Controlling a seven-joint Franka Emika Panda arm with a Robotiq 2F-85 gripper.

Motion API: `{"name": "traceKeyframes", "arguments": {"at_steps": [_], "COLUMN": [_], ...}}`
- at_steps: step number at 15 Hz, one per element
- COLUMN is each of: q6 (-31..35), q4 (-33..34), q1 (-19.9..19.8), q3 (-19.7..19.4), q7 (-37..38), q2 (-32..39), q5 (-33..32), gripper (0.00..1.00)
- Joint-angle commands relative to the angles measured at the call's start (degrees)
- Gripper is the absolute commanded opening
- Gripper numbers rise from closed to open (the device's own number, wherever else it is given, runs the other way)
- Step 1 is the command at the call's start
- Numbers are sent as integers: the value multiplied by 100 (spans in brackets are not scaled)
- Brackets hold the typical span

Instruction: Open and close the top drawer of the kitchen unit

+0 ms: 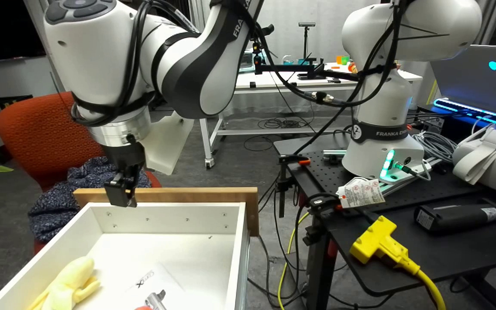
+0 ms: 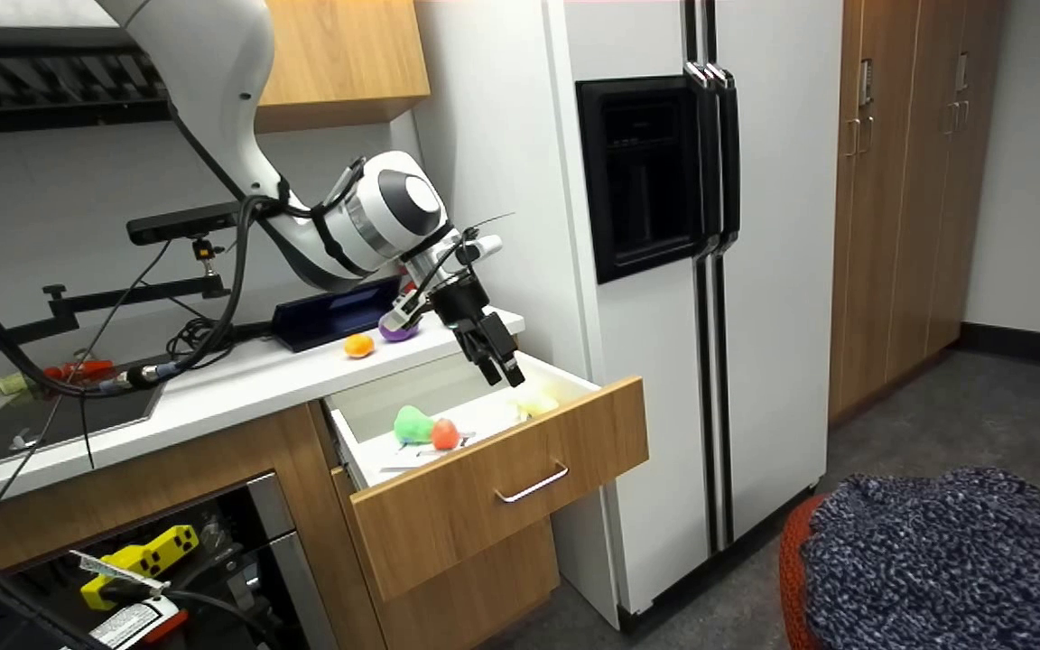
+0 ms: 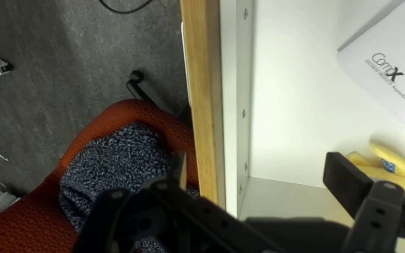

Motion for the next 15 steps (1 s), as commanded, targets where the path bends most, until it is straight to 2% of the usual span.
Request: {"name": "traceKeyframes", "arguments": {"at_steps": [1, 7, 8, 9, 11, 15], "q6": [-267, -662, -713, -745, -851, -1084], "q4": [91, -28, -26, -29, -13, -13], "q1": [-209, -747, -843, -931, -1027, -1186], "q3": [-101, -176, -131, -85, -45, 115], "q7": [488, 1152, 1198, 1205, 1352, 1492], "q2": [71, -152, -165, -180, -195, -221], "q5": [-540, -1001, -958, -885, -846, -653], "gripper": [100, 100, 94, 74, 68, 36]}}
